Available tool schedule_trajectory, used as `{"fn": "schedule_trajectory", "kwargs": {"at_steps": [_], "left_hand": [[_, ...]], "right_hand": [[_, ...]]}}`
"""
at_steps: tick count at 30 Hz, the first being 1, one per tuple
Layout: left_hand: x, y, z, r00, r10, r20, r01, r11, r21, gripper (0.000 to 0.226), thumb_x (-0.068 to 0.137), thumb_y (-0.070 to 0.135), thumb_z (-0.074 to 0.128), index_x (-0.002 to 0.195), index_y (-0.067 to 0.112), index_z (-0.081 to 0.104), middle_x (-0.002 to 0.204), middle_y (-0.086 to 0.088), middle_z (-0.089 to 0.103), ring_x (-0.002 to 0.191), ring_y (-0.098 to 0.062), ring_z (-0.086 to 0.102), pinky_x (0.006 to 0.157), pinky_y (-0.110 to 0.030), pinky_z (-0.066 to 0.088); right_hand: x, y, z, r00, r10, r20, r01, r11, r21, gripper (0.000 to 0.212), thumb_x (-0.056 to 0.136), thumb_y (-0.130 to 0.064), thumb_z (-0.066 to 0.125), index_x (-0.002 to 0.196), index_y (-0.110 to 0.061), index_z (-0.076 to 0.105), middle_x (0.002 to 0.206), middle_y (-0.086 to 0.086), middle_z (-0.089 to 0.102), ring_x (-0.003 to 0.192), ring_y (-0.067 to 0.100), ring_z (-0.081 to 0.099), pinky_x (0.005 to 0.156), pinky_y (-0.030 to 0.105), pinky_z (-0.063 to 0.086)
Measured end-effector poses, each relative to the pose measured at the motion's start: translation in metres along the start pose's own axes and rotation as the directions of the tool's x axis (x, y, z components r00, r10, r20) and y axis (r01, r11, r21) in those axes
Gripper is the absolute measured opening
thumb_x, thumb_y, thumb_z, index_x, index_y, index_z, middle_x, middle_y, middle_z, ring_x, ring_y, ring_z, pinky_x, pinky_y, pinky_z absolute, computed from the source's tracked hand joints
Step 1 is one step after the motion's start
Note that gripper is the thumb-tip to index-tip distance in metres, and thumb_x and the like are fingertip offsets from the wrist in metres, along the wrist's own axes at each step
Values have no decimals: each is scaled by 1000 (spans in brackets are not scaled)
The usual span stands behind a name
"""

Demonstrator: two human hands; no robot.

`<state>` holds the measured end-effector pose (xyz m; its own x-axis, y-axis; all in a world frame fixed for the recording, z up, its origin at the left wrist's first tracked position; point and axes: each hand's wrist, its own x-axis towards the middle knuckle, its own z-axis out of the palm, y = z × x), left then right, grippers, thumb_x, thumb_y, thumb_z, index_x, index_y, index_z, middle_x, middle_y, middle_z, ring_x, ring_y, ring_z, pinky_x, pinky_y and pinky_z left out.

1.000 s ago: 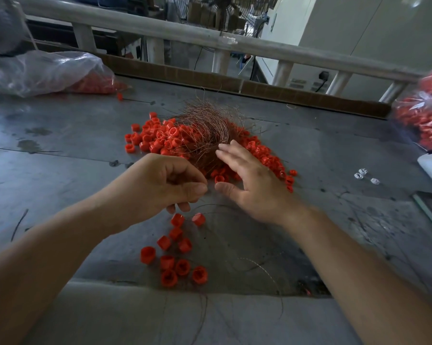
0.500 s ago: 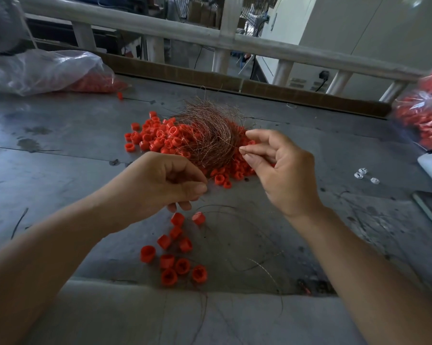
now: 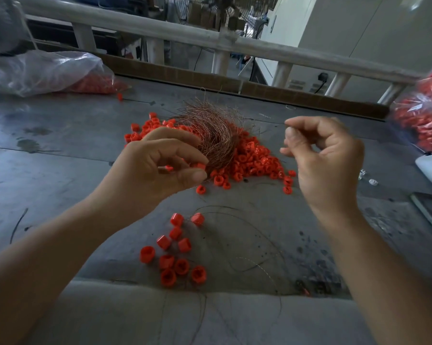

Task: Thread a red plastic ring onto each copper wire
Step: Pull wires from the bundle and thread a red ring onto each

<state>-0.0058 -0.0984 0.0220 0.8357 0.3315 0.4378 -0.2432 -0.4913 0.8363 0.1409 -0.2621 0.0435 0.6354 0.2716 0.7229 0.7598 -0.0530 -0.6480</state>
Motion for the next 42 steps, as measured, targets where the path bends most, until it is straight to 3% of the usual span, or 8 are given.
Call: {"fn": "schedule_trajectory", "kwargs": {"at_steps": [5, 10, 16, 21, 29, 37, 40, 42], "left_hand": [[-2, 2, 1, 998, 64, 2, -64, 998, -12, 20, 65, 49, 74, 84, 44, 70, 128, 24, 46, 80, -3, 60, 70, -13, 50], [-3, 1, 3, 994, 77, 72, -79, 996, 34, 31, 59, 54, 72, 88, 44, 69, 140, 23, 37, 83, -3, 63, 69, -14, 50], [-1, 2, 3, 997, 28, 70, -31, 998, 47, 21, 67, 48, 69, 86, 38, 70, 98, 16, 68, 79, -1, 64, 68, -14, 51], [0, 4, 3, 999, 30, -19, -27, 992, 127, 26, 59, 48, 61, 81, 36, 65, 77, 8, 67, 66, 1, 59, 63, -7, 45], [-3, 7, 3, 993, 92, 77, -105, 979, 177, 21, 63, 51, 60, 82, 44, 62, 91, 26, 64, 84, 4, 58, 76, -7, 42], [-2, 6, 3, 983, 153, 104, -175, 952, 253, 18, 68, 49, 59, 85, 45, 60, 84, 21, 61, 82, -3, 57, 69, -16, 47], [-2, 5, 1, 983, 158, 96, -178, 947, 268, 19, 67, 53, 60, 85, 45, 59, 85, 21, 61, 80, -4, 57, 69, -17, 47], [-3, 5, 3, 981, 164, 107, -188, 941, 282, 20, 66, 51, 64, 84, 45, 59, 84, 22, 60, 79, -1, 56, 71, -13, 47]], "right_hand": [[-8, -11, 4, 995, -84, 58, 86, 996, -26, 13, 83, -12, 60, 86, -24, 61, 80, -14, 55, 72, 21, 64, 67, 30, 53], [-15, -21, 8, 982, -67, 175, 47, 992, 120, 19, 81, -14, 62, 84, -32, 60, 81, -14, 56, 72, 18, 64, 66, 39, 55], [-20, -26, 11, 949, -103, 297, 53, 984, 173, 20, 81, -14, 63, 84, -33, 61, 80, -15, 58, 75, 13, 64, 65, 32, 55], [-10, -16, 5, 953, -14, 302, 11, 1000, 12, 26, 80, -6, 66, 79, -32, 61, 77, -14, 56, 69, -3, 56, 63, 6, 40], [-24, -22, 13, 863, -77, 500, 51, 996, 67, 29, 75, -10, 71, 97, -25, 59, 74, -11, 58, 66, 8, 55, 60, 8, 42], [-20, -19, 11, 902, -212, 376, 232, 973, -8, 3, 73, -7, 70, 74, -9, 68, 70, -9, 57, 61, -5, 49, 60, 7, 38], [-18, -18, 8, 826, -213, 521, 282, 958, -55, 5, 72, -6, 70, 71, -10, 67, 73, -5, 57, 66, 2, 50, 62, 11, 40], [-18, -17, 7, 745, -182, 641, 330, 937, -117, 6, 73, -7, 67, 71, -12, 67, 75, -4, 56, 68, 6, 51, 61, 28, 48]]}}
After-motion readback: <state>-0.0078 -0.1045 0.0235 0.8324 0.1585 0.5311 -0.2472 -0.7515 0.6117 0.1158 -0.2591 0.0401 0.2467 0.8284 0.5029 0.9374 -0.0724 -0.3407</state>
